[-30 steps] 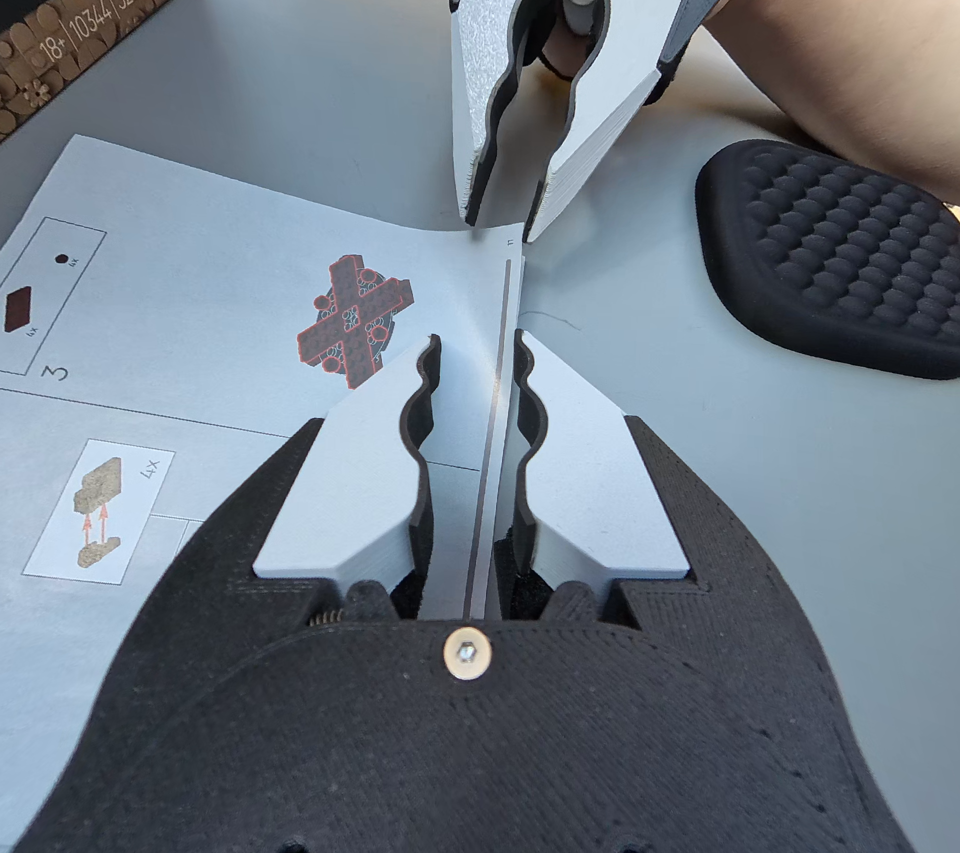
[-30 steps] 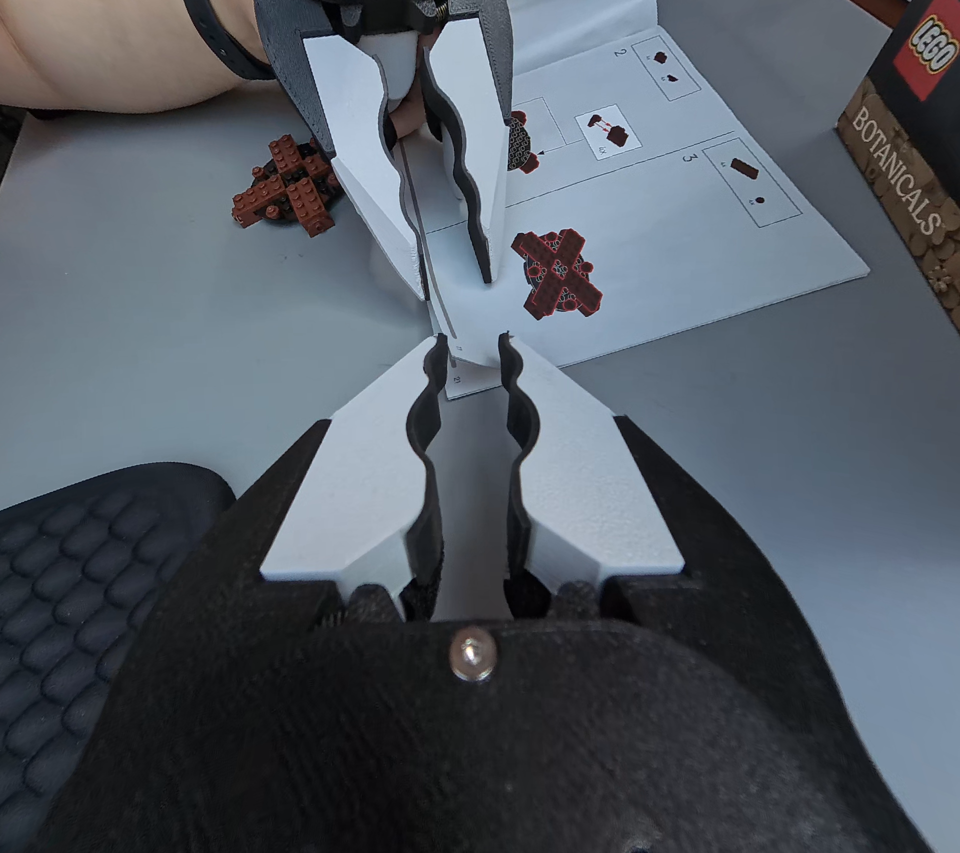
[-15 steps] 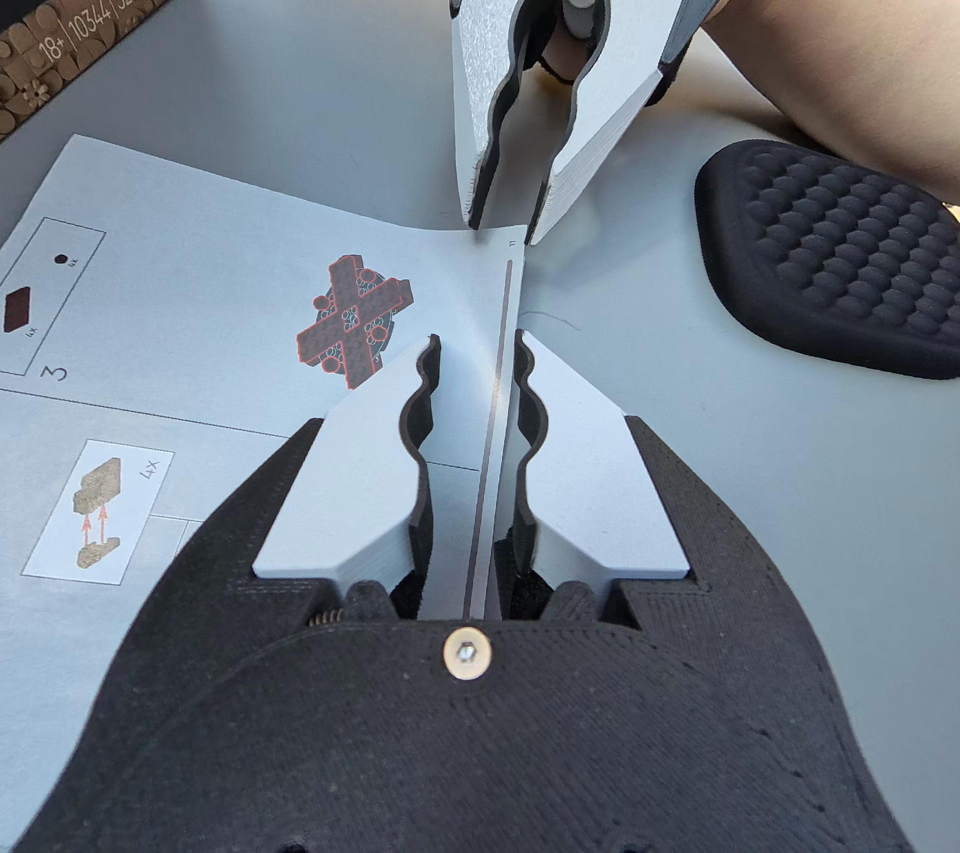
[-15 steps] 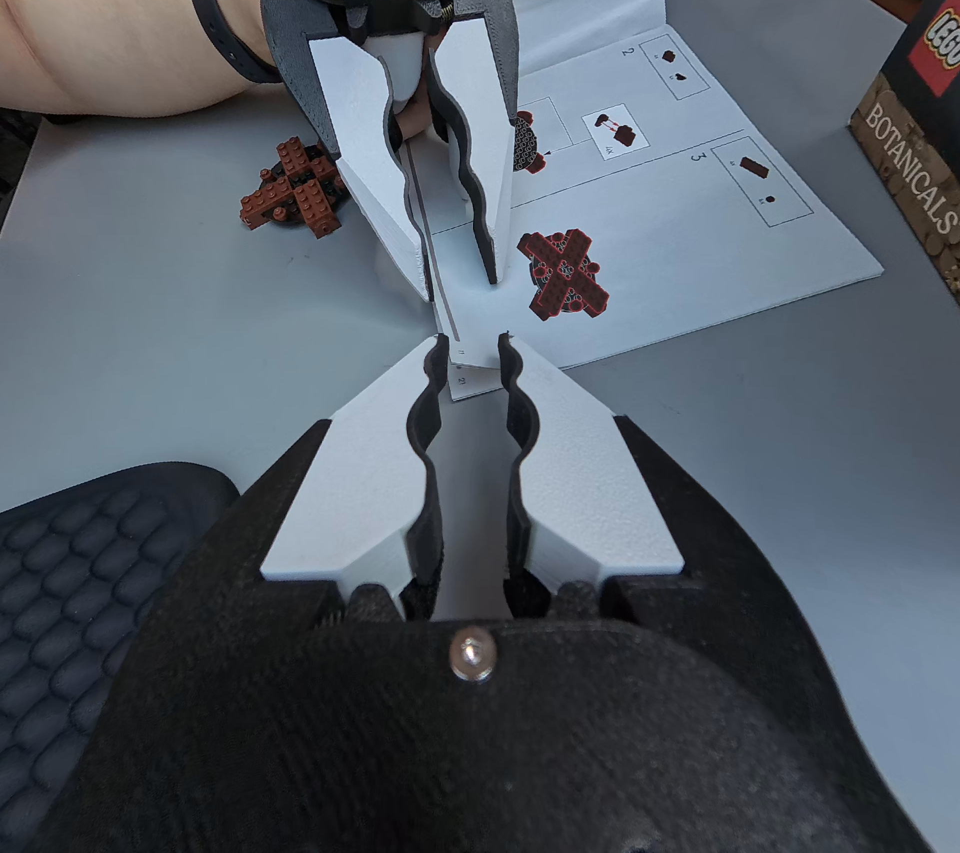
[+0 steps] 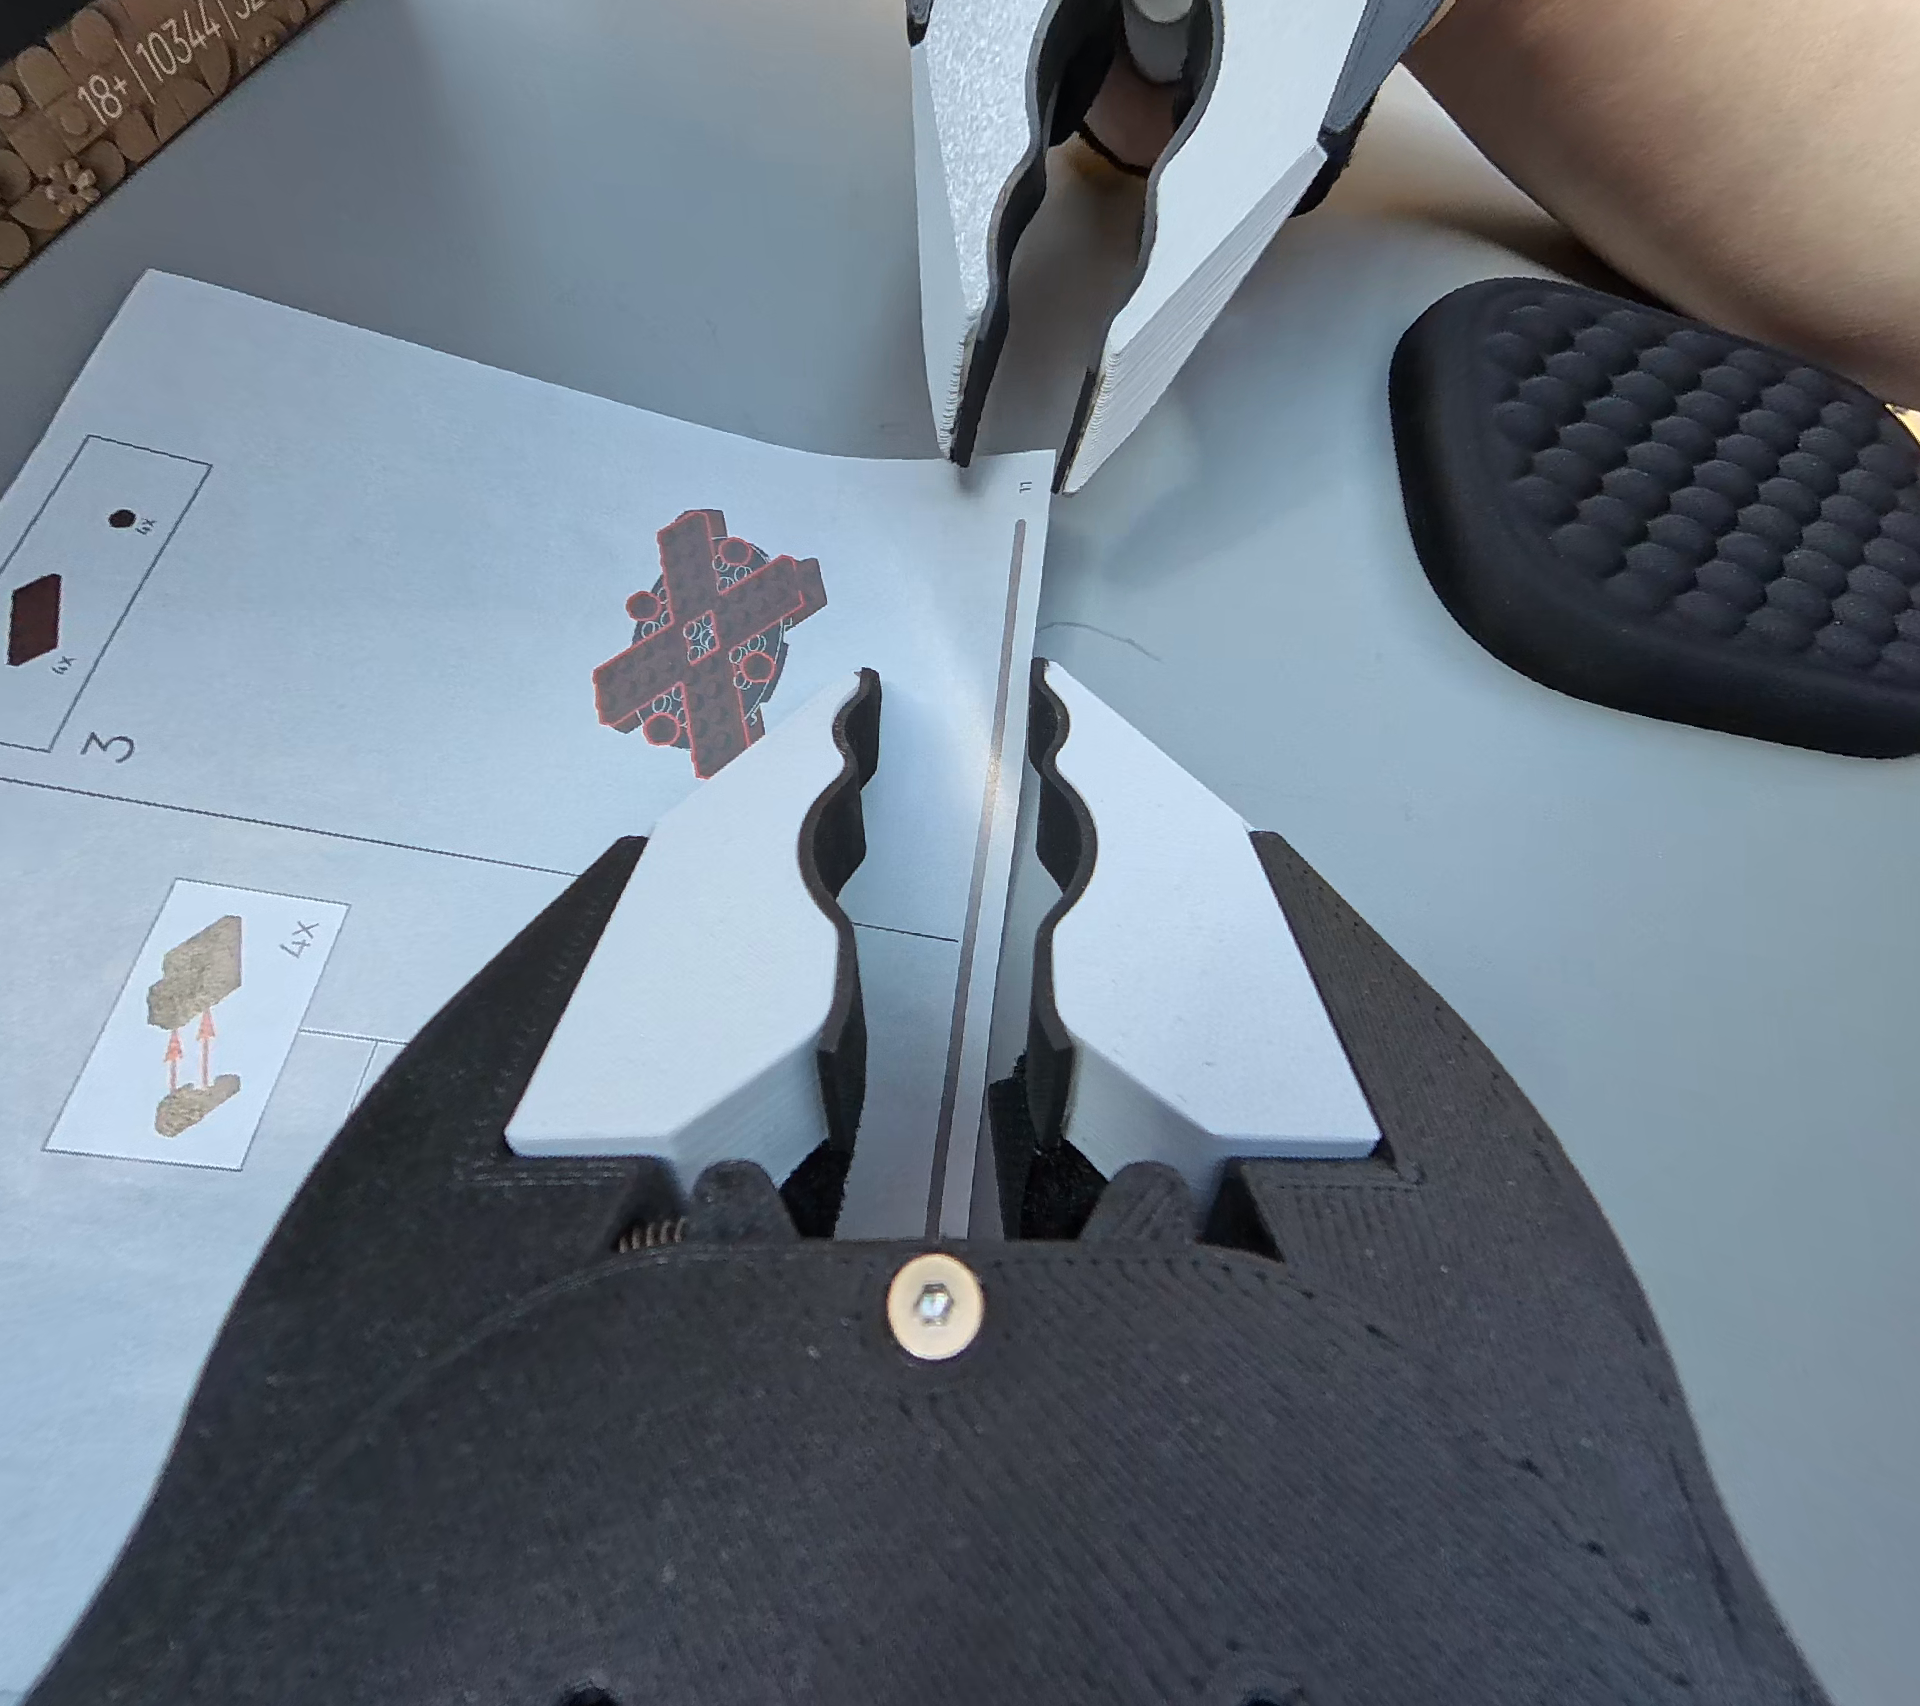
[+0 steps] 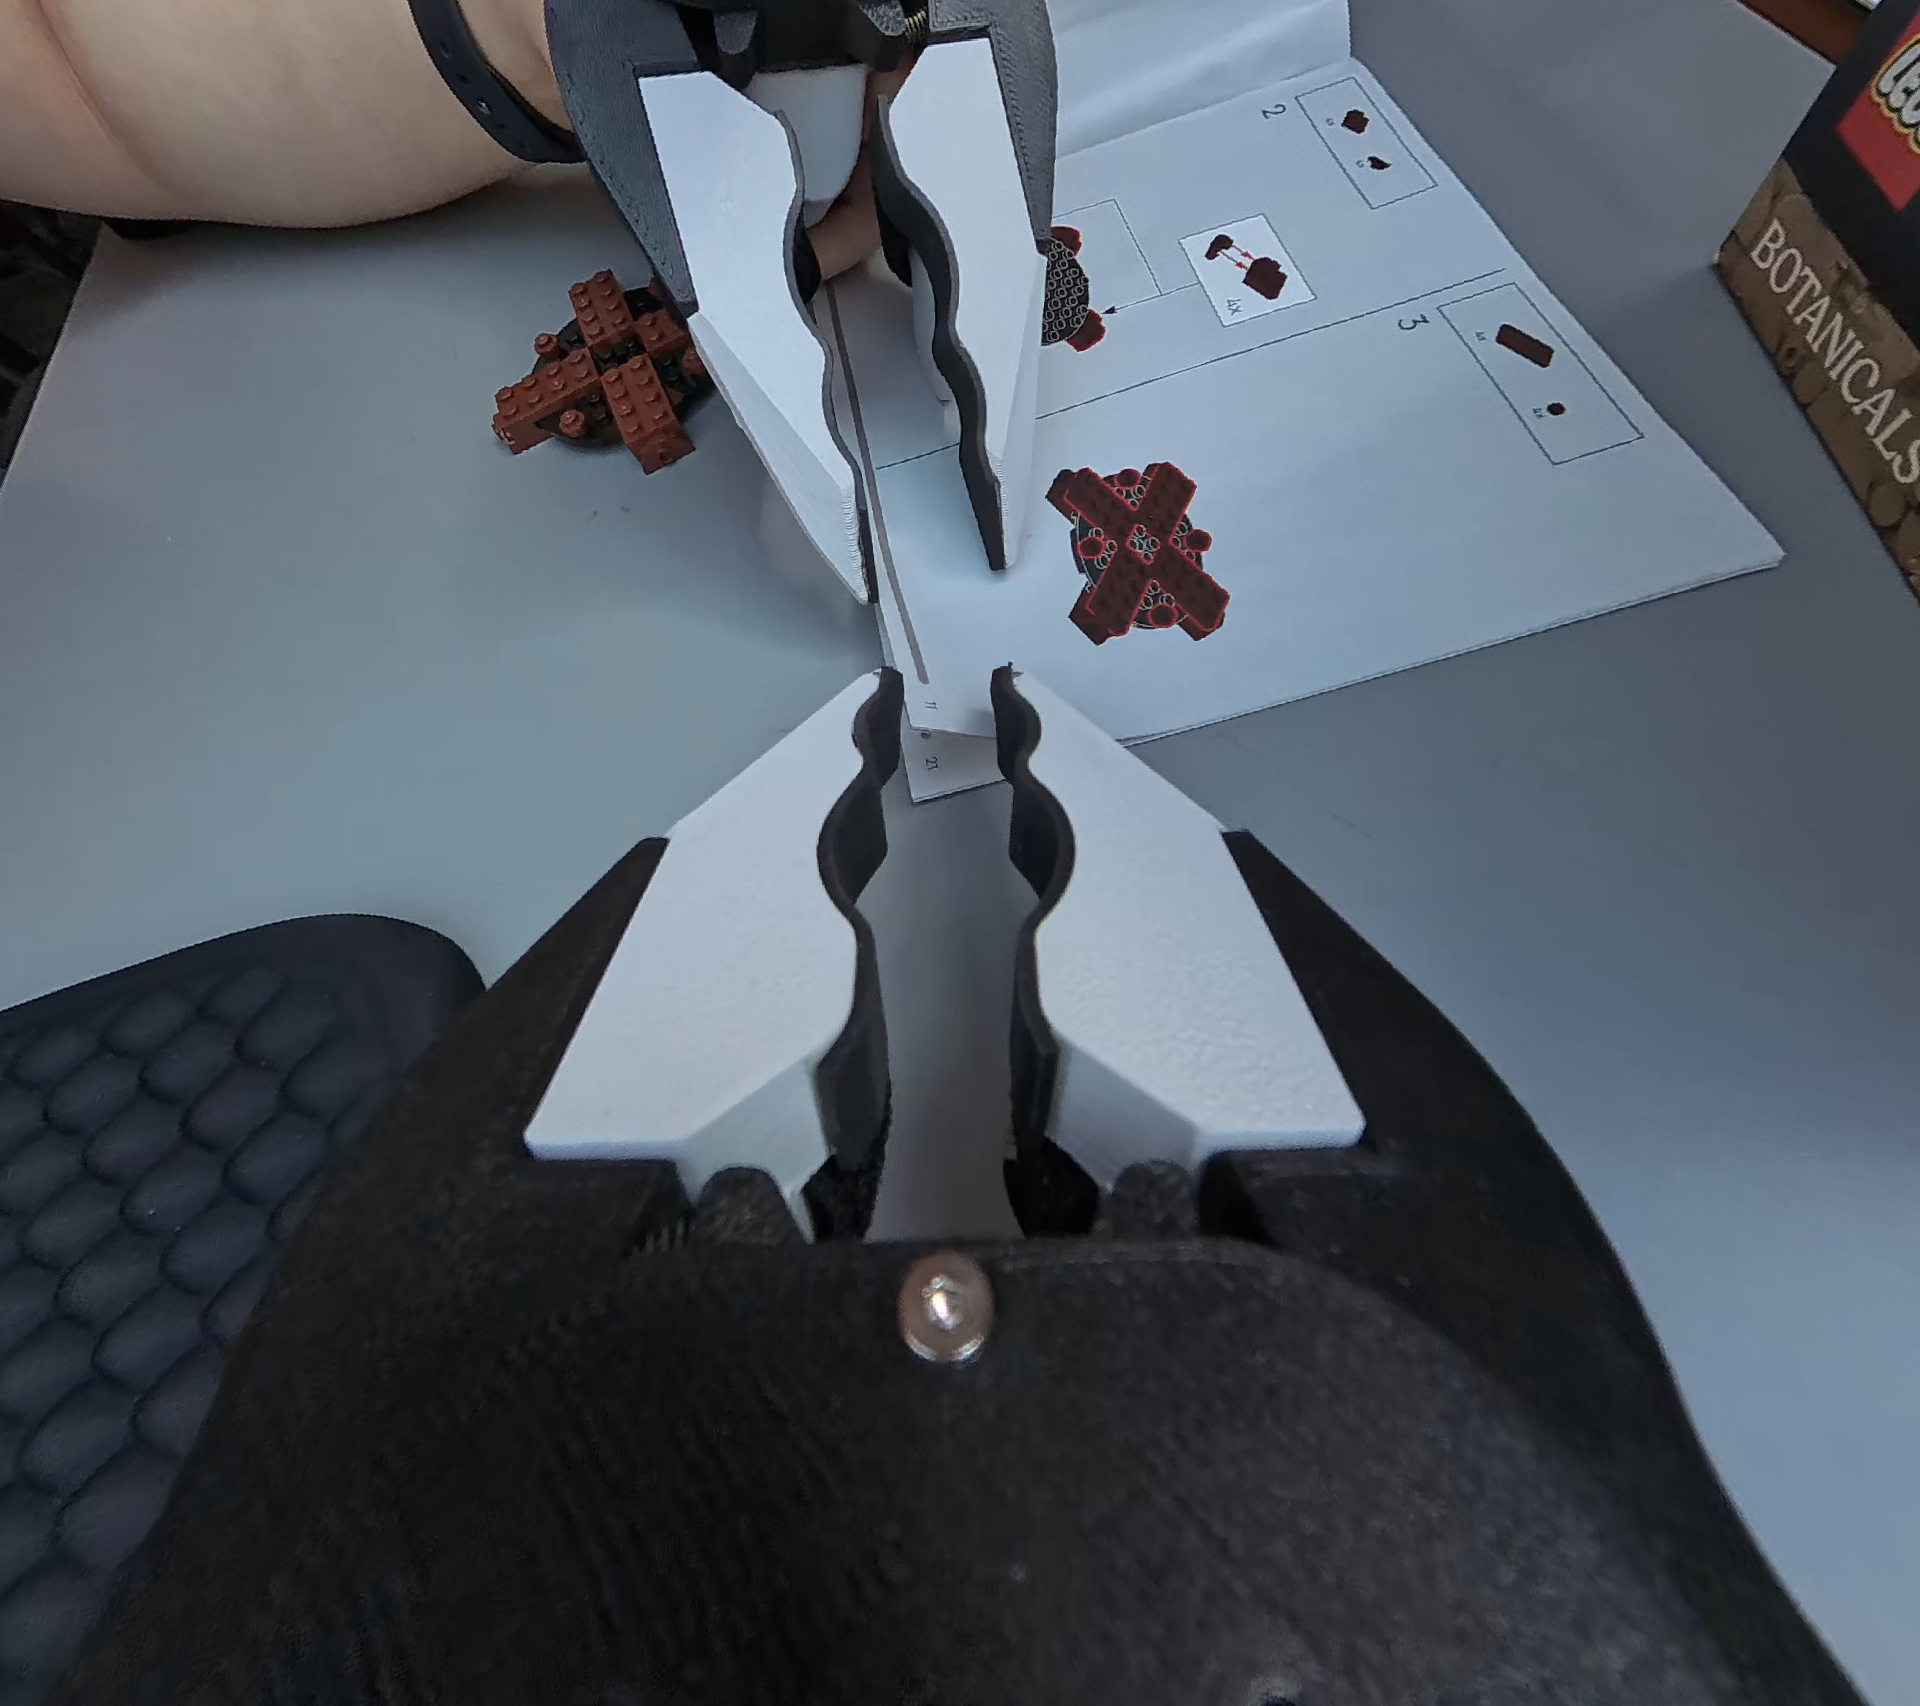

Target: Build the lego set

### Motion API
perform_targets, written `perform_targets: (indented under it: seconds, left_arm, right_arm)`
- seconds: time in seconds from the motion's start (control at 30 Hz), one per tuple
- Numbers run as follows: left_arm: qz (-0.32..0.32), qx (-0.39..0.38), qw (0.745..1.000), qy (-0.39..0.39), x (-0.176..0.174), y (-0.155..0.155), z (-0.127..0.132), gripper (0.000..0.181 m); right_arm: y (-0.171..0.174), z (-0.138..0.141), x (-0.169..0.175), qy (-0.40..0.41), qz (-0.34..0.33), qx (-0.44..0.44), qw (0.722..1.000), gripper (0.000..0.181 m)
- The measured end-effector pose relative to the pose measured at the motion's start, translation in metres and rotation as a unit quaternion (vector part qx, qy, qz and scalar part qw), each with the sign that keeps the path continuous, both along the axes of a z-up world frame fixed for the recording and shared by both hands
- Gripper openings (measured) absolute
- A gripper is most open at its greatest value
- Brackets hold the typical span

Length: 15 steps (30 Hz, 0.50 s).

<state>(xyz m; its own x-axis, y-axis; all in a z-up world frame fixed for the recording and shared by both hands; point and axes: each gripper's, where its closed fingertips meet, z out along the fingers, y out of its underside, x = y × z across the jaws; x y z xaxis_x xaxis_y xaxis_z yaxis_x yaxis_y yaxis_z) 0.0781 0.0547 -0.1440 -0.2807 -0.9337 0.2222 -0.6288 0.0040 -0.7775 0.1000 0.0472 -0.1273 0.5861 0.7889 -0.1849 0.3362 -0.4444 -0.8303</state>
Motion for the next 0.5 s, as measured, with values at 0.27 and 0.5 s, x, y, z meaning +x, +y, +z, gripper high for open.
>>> perform_targets:
  seconds: [0.27,0.5]
  left_arm:
    - [0.000,-0.001,1.000,0.000,0.0001,0.0000,0.0001,0.026]
    - [0.000,0.002,1.000,0.000,0.0001,-0.0002,-0.0001,0.027]
  right_arm:
    - [-0.0008,-0.0007,-0.0002,0.002,0.003,-0.002,1.000,0.017]
    - [0.0012,-0.0009,0.0013,-0.001,-0.004,-0.001,1.000,0.016]
